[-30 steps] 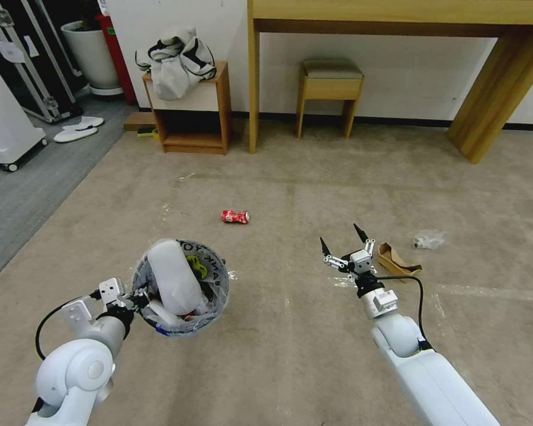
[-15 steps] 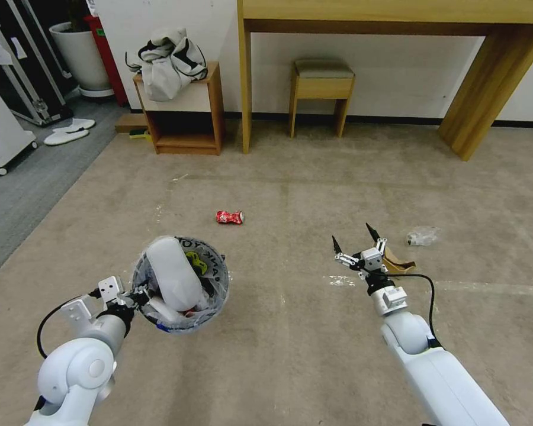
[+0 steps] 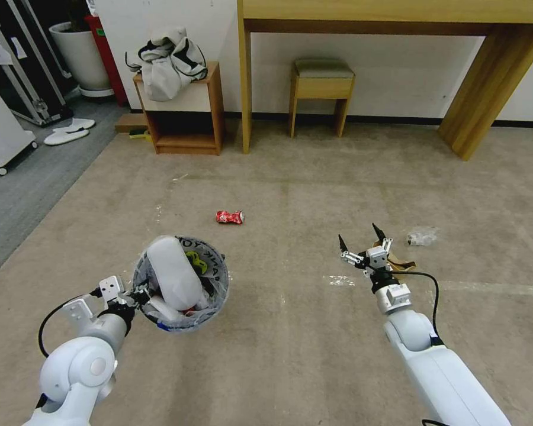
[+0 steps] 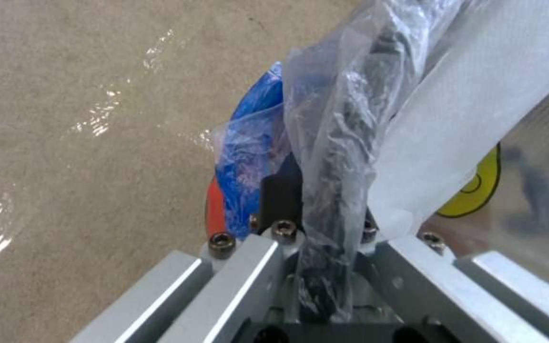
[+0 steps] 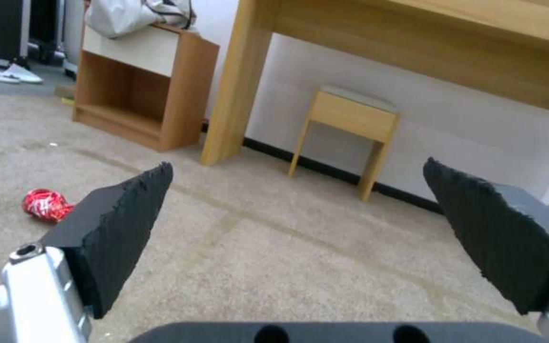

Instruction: Pick up the trash bin and place the garbage on the floor into it.

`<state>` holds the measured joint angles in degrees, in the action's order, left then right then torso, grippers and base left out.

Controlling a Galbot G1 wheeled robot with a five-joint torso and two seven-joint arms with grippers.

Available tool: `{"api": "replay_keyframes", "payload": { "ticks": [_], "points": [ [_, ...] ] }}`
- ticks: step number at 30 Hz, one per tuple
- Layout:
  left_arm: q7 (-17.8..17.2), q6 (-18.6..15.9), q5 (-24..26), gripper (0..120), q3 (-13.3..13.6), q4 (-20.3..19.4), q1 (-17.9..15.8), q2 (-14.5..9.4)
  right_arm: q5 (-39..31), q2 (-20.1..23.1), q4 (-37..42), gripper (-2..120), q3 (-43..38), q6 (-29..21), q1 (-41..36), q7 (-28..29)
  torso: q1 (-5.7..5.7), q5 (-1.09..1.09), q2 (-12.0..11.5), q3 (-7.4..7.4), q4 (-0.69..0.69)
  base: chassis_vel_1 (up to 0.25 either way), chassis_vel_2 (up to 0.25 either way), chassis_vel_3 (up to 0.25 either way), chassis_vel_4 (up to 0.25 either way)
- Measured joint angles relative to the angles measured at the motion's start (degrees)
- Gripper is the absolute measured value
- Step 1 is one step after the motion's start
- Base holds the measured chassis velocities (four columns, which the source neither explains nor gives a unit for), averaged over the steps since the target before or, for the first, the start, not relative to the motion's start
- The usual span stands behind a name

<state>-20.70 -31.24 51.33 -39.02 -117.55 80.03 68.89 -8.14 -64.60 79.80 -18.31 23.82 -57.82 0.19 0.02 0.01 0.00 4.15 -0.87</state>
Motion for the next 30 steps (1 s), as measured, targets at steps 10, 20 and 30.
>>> {"api": "replay_keyframes", "payload": {
  "ticks": [10,20,30],
  "points": [
    [0.18,0.0,0.0,0,-0.04,-0.05,0.12,-0.04,-1.12,0.81,0.05,100,-0.64,-0.18,0.11,-0.56,0.0,-0.01,0.0,0.0,-0.01,-0.086,0.036,0.07,-0.043],
    [0.26,-0.11,-0.02,0,-0.36,-0.35,0.18,-0.15,-1.1,0.91,-0.09,100,-1.2,1.0,0.12,0.07,0.0,-0.01,0.0,0.0,0.01,-0.237,0.182,0.252,-0.189],
    [0.41,-0.16,-0.07,0,-0.64,-0.17,0.21,-0.16,-0.87,3.94,-0.93,100,-2.74,0.09,1.2,0.49,0.0,0.0,-0.01,-0.01,0.0,-0.109,0.095,0.103,-0.12]
  ]
}}
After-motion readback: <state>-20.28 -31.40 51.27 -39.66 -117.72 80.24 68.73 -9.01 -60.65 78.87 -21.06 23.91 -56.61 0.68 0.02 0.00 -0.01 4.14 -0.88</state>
